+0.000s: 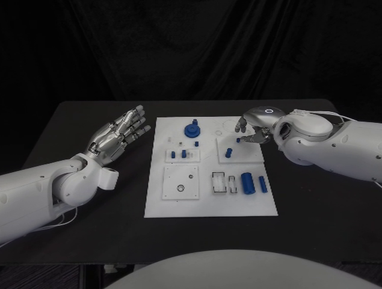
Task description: Assemble the parts on the task board
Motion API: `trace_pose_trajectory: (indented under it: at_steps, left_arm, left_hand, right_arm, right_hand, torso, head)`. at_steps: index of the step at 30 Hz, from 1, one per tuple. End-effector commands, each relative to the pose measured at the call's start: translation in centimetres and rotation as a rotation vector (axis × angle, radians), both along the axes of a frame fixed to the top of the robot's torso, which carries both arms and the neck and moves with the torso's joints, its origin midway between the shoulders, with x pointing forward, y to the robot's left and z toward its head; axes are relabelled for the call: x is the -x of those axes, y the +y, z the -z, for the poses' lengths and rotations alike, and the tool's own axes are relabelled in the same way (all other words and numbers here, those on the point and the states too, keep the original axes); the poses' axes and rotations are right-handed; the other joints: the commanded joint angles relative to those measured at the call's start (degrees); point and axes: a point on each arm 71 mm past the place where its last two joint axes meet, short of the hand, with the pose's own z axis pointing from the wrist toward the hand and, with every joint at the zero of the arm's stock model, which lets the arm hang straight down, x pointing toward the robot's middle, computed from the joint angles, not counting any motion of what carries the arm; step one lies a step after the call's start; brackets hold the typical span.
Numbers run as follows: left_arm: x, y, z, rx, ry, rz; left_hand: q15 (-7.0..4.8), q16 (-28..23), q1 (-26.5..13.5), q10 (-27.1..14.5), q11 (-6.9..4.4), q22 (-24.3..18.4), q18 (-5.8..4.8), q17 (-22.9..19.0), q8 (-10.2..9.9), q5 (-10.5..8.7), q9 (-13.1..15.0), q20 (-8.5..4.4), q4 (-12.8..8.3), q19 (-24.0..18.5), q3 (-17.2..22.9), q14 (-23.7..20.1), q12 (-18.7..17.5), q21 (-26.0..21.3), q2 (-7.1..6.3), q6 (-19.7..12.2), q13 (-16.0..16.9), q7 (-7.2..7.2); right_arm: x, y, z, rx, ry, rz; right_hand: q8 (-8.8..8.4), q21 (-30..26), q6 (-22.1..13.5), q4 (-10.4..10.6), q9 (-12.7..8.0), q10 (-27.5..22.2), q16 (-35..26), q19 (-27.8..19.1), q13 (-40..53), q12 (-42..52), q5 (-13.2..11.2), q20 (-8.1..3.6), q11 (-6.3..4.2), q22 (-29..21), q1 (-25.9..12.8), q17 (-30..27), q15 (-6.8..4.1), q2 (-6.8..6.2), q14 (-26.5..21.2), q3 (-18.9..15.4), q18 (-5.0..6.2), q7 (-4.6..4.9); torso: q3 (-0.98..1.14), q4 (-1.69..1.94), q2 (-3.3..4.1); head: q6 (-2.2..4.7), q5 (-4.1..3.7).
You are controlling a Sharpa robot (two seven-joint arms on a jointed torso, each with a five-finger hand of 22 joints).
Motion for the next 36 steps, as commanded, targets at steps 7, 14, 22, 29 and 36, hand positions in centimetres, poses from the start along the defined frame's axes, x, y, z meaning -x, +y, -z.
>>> trace_pose_trajectory:
  at_steps: [7,14,22,29,36]
  left_arm:
    - [0.3,0.3,-1.5,0.144,-0.147,-0.031]
    - [0.3,0.3,-1.4,0.145,-0.142,-0.025]
    - [0.2,0.2,-1.3,0.146,-0.134,-0.016]
    - [0.2,0.2,-1.3,0.144,-0.128,-0.012]
    - [0.2,0.2,-1.2,0.142,-0.124,-0.01]
  left_hand:
    - [0.97,-0.16,3.18,-0.19,0.72,-0.3,0.57,-0.04,-0.1,3.28,-0.18,1.1,-0.41,0.22,-2.13,0.08,0.43,0.17,1.27,0.32,-0.02,0.42]
    - [1.22,-0.07,4.12,-0.1,0.95,-0.23,0.64,0.04,-0.06,3.79,-0.16,1.43,-0.6,0.33,-2.6,0.29,0.62,0.26,1.39,0.54,0.02,0.43]
    - [1.92,0.12,4.97,0.07,1.7,0.06,0.69,0.19,-0.06,4.17,-0.15,2.15,-0.66,0.67,-3.21,0.74,0.9,0.48,1.58,0.57,0.06,0.47]
    - [1.92,0.12,5.45,0.34,2.44,-0.22,0.8,0.18,0.04,4.47,-0.07,2.32,-0.74,0.65,-3.57,0.73,1.25,0.48,1.66,1.01,0.12,0.79]
    - [1.99,0.14,5.74,0.35,2.63,-0.19,0.84,0.19,0.02,4.71,-0.08,2.4,-0.9,0.67,-3.73,0.76,1.26,0.5,1.55,0.96,0.11,0.83]
  right_arm:
    - [-0.1,0.0,1.0,0.012,0.028,-0.006]
    - [-0.3,0.4,1.6,0.002,0.029,-0.015]
    - [-0.5,0.9,2.0,-0.001,0.029,-0.026]
    - [-0.6,0.9,2.4,0.003,0.033,-0.025]
    - [-0.7,0.8,2.6,0.011,0.042,-0.019]
  right_hand:
    - [0.16,0.19,0.52,-0.09,-0.09,1.59,0.1,0.49,-0.89,-0.4,0.88,0.04,-0.01,7.41,-0.81,-0.3,0.27,-0.4,0.29,1.05,0.38,0.21]
    - [0.14,0.23,0.7,-0.46,-0.11,2.48,0.29,0.54,-1.82,-0.89,1.91,0.2,-0.02,7.43,-0.94,-0.34,0.46,-0.62,0.34,2.1,0.37,0.33]
    - [0.15,-0.13,0.85,-0.74,-0.12,2.88,0.16,0.38,-2.31,-1.15,2.52,0.24,-0.02,7.35,-0.95,-0.57,0.48,-0.67,0.2,2.8,0.44,0.17]
    - [1.24,-0.96,3.02,-1.27,0.46,4.01,-0.43,0.0,-2.75,-0.99,2.64,0.2,-0.23,7.15,-1.28,-1.27,0.37,-0.65,-0.23,3.68,0.6,-0.03]
    - [2.84,-0.32,5.72,-2.62,1.85,5.47,0.05,0.26,-2.85,-0.36,5.26,0.03,-0.63,7.33,-1.39,-1.11,0.23,-0.65,-0.03,4.59,0.49,-0.05]
  torso:
    - [-0.04,0.1,-0.02]
    - [-0.05,0.12,-0.08]
    - [-0.05,-0.15,-0.14]
    - [-0.08,-0.02,-0.2]
    - [-0.14,0.06,-0.21]
  head:
    - [-0.01,-0.11]
    - [-0.01,-0.26]
    - [-0.01,0.03]
    - [-0.01,-0.09]
    - [-0.01,-0.07]
